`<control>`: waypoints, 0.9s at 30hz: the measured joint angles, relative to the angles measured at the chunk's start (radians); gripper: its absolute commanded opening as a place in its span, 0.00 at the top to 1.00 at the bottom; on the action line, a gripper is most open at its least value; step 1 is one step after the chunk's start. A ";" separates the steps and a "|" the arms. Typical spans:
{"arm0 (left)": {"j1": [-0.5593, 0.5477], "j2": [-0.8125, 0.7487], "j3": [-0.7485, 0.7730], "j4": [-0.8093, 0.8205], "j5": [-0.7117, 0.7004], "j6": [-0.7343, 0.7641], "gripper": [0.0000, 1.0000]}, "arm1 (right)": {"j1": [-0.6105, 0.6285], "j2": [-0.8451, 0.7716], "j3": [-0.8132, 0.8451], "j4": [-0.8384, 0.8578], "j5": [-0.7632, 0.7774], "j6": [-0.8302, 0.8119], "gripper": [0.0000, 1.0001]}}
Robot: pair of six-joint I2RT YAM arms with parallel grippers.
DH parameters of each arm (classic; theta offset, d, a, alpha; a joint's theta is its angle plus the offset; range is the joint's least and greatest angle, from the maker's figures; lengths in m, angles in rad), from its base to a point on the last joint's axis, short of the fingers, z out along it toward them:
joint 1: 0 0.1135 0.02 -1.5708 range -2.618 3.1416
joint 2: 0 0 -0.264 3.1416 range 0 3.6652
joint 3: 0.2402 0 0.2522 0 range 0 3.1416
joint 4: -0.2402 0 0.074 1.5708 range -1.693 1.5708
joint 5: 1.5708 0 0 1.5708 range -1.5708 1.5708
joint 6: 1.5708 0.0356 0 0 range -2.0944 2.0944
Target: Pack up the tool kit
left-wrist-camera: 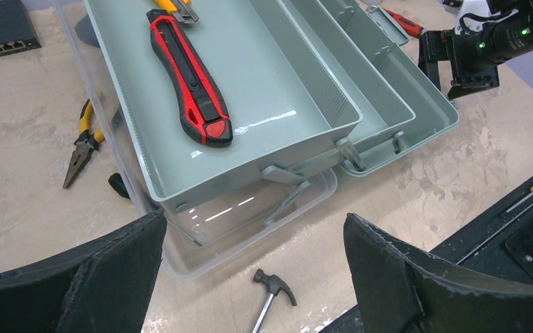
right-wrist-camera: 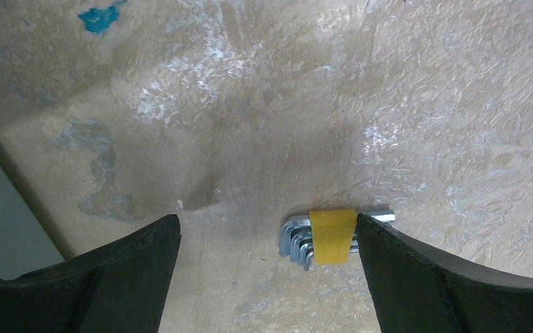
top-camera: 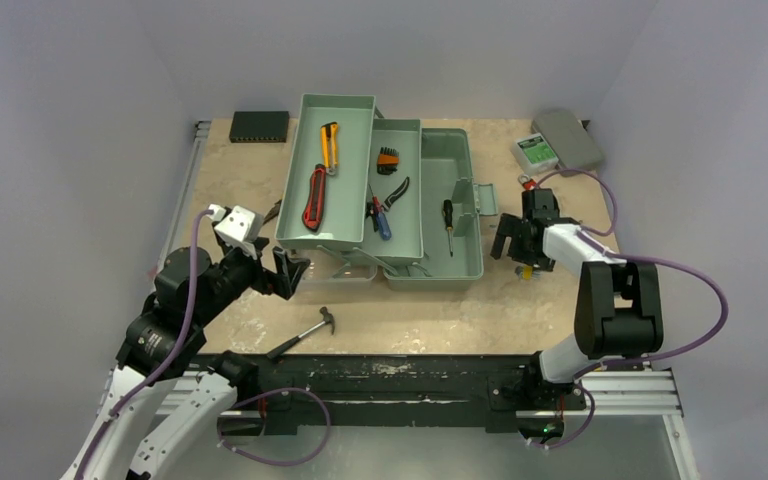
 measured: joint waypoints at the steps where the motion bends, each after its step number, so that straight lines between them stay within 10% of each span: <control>1: -0.002 0.002 0.000 0.000 0.001 0.000 0.05 | 0.000 0.003 0.000 -0.003 0.003 0.000 0.08; 27: -0.010 0.005 0.000 0.000 0.003 0.000 0.05 | -0.012 0.077 0.061 -0.100 0.100 0.076 0.09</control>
